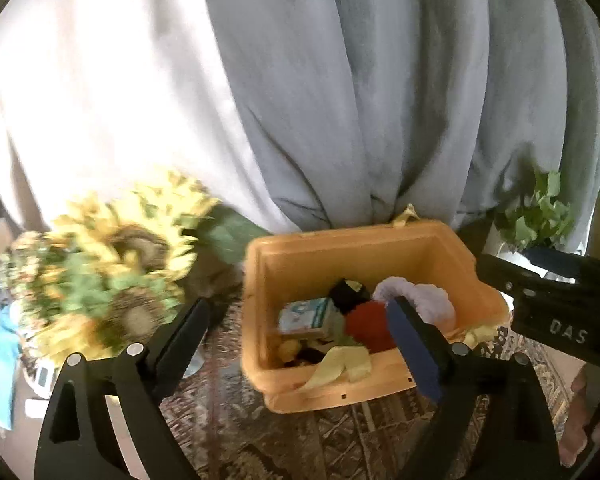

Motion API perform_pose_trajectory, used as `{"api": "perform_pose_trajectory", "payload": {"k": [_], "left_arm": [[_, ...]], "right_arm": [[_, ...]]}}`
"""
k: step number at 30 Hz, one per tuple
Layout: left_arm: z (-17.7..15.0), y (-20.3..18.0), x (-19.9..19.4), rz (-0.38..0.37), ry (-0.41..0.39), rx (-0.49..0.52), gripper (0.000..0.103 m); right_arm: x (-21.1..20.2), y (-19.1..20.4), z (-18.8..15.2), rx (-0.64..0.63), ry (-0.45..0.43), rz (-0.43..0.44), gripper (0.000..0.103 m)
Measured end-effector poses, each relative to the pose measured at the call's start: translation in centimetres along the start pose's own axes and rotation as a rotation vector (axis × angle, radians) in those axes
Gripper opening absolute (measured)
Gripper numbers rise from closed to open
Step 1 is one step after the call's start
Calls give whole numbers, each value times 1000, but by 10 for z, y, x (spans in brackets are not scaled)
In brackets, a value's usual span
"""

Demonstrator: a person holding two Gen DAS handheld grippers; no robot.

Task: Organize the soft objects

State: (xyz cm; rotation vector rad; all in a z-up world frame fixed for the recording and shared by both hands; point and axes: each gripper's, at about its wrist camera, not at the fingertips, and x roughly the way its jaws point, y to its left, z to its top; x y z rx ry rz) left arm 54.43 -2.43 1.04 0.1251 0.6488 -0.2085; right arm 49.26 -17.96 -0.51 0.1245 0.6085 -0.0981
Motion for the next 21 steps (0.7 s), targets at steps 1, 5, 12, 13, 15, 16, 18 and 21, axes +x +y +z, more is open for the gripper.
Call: {"api": "perform_pose_trajectory", "payload": {"k": [1,5,12,13,15,16,18,21], "left_arm": [[-2,0,-10,13,-15,-2,96],[-9,0,-50,42,-72,-9,103],[-26,0,-113,109,-164,-13,103],[-29,0,-120,114,-174,-13,103],[-36,-1,-132,127,-195,-16,103],[-39,-1,-138,133,-202,-19,103],[-47,-2,-148,130,-213,-26,103],[-61,-5,-164,116,-226,-32,103]], "right_arm": [[-12,3,-3,-10,-15,-2,83],[-47,11,-14,-38,-56,-11,86],[-102,24,-36,-62,-140,-47,93],[-111,25,-41,-61,-154,-50,93],[-125,26,-49,-58,-178,-56,94],[-132,26,-54,-58,-192,-58,94],[-145,25,-62,-57,-213,-63,94],[-165,23,-74,-60,-242,-65,94]]}}
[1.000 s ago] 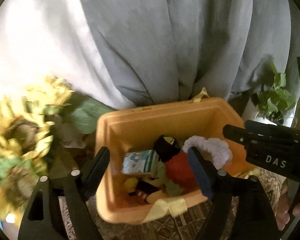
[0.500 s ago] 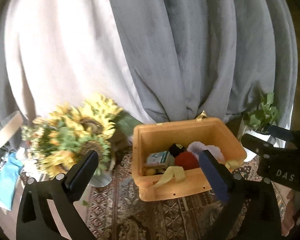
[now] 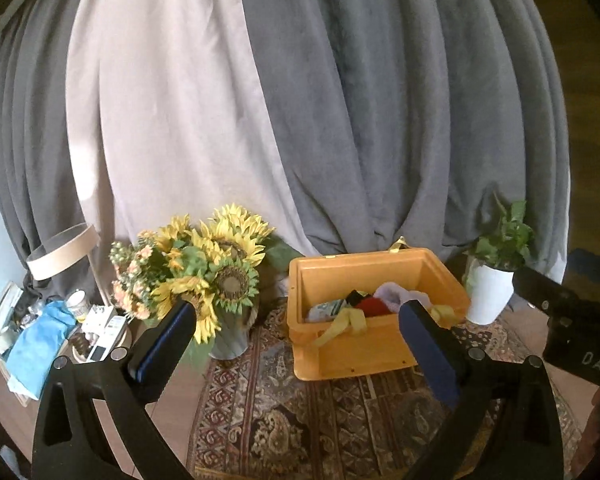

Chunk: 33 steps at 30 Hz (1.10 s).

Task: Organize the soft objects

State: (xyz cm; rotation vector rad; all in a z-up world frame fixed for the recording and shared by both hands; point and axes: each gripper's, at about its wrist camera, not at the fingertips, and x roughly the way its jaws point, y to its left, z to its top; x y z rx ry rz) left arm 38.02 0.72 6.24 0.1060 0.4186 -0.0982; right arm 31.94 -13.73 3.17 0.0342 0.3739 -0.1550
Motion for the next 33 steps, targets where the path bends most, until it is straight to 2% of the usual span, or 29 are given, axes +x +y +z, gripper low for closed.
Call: {"api": "perform_pose_trajectory", "payload": {"k": [5,8,23,33], "left_arm": [[-14,-4,-35,19,-30,10,103],[-23,-9,-58,7,-43,10,103],[-79,-26,-182,33,-57,0,103],[-111,-35,-241,12,-49,13,103]], "right_arm": [[-35,-5,-15,-10,-28,16,94],[-60,-8,-27,-8,-41,34,94],[-169,-26,-90,13,-24,99,94],[-221,-40,-125,25,-1,94,94]]}}
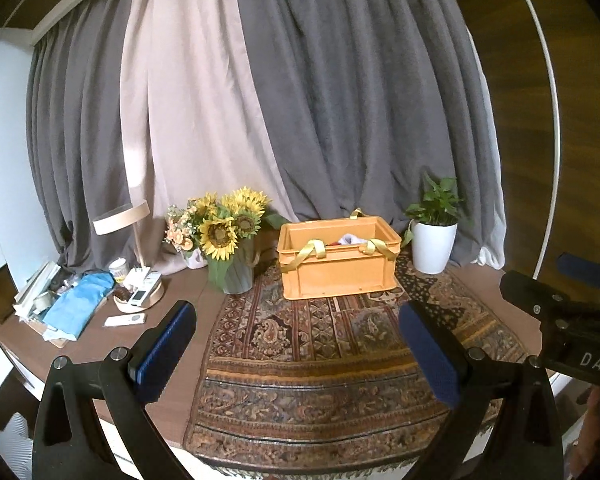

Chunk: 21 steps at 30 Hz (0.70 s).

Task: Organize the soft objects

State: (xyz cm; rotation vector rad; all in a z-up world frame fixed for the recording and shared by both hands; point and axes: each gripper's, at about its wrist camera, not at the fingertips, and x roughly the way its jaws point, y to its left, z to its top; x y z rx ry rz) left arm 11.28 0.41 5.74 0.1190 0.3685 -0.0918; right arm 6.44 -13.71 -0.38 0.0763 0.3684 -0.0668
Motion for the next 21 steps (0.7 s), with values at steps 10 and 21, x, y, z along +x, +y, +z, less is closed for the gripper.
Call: {"api": "perform_pose_trajectory", "payload": {"k": [10,21], "left_arm": [[-14,-12,-39,14,-25,10,103],[-18,-22,-67,16,-35,14,103]], "right_arm": [[-39,-13,-20,3,-13,-49,94],[-57,-18,-26,12,-20,-39,94]]}}
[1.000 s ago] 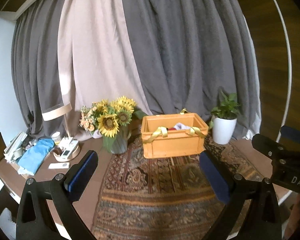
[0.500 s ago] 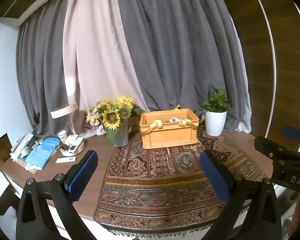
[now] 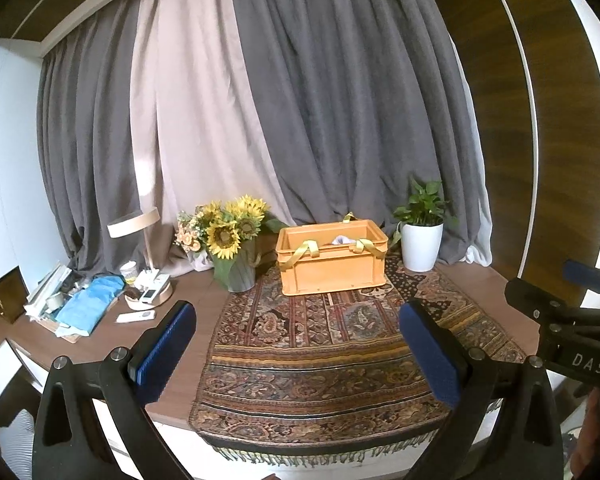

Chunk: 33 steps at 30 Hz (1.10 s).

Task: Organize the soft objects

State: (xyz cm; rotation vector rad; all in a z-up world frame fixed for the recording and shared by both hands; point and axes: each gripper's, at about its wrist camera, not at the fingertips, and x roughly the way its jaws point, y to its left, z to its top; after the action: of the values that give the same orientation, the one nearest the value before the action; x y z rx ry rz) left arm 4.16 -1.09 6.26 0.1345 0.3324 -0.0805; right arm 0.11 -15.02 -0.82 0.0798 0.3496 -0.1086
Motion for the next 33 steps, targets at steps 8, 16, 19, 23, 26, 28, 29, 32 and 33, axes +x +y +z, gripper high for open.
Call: {"api": "perform_pose_trajectory", "payload": {"k": [8,16,19,23,26,28,29,32,33], "left_arm": [[0,-3,-11,1,-8,-3,103],[-1,-8,-17,-2,-20,-1,103],[0,-9,-16,-1,-22,0,103],[0,-9,-17,-2,-22,-4,103],[1,-9,-16,-5,-22,-3,103],[0,-8,-16,-9,-21,-5,103],[0,-8,-15,-11,-20,-7,103],[1,-7,-14,-14,-18,-10,103],[1,-6,-14,-14,-19,-9,103]], "right_arm": [[-9,-1,-2,-3,-12,1,94],[-13,-2,-2,8,-18,10,94],[-14,-2,-2,8,-19,11,94],[-13,-3,-1,14,-17,13,94],[-13,-2,-1,12,-17,11,94],[-13,-1,-1,13,-18,13,94],[-12,-2,-1,11,-18,12,94],[-12,-1,0,2,-19,11,94],[-12,-1,0,1,-20,11,94]]}}
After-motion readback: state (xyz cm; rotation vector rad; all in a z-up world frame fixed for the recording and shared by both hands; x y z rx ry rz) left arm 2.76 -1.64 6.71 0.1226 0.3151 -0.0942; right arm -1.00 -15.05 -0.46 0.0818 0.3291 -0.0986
